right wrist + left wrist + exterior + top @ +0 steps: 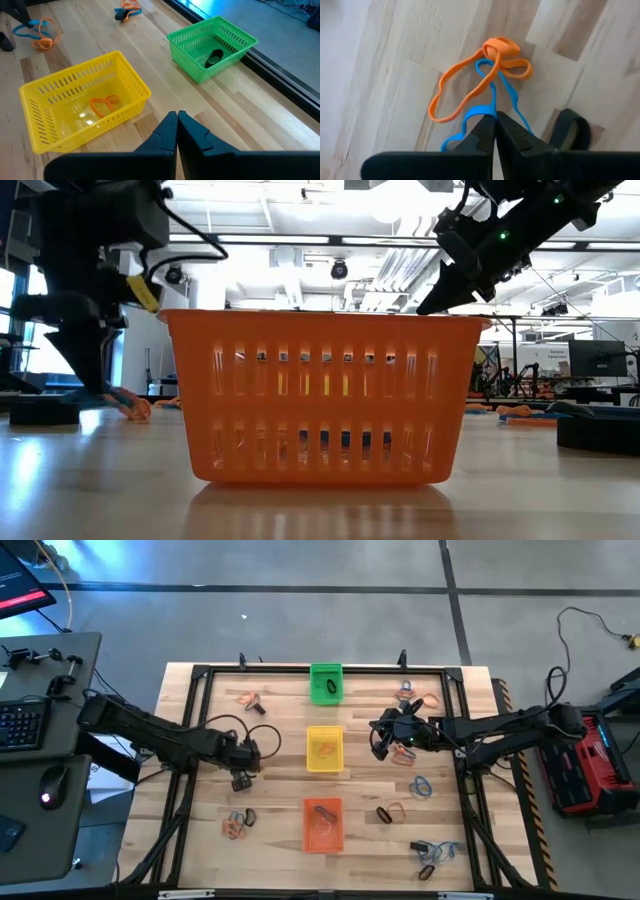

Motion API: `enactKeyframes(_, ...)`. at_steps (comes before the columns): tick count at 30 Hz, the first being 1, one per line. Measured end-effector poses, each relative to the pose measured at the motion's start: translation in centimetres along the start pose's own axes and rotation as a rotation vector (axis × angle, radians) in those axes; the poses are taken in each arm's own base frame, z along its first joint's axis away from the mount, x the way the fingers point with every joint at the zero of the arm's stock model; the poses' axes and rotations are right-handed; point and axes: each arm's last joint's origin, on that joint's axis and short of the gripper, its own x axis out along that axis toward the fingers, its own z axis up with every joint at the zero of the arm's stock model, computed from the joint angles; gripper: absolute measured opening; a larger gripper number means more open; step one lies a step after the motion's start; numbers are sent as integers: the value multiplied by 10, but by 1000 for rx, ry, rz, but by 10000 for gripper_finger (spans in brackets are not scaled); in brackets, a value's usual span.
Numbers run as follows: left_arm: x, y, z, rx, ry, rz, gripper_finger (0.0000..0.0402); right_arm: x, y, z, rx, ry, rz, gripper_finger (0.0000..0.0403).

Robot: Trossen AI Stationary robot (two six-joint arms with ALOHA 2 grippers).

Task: Sort rubber bands into baskets
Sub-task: Put the blue rubber band into the orange bin

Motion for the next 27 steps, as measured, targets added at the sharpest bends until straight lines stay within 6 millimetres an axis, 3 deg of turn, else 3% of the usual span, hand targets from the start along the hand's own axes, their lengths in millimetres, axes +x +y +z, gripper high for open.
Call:
enactKeyframes(8,-15,5,-3,-32,-65,-47,4,0,0,0,0,0,0,0)
enactKeyframes(20,-16,5,-4,-45,-70,-51,4,0,0,0,0,1,0,0)
enactKeyframes(27,-16,5,-3,-60,-71,-52,49,0,0,0,-1,1,0,0)
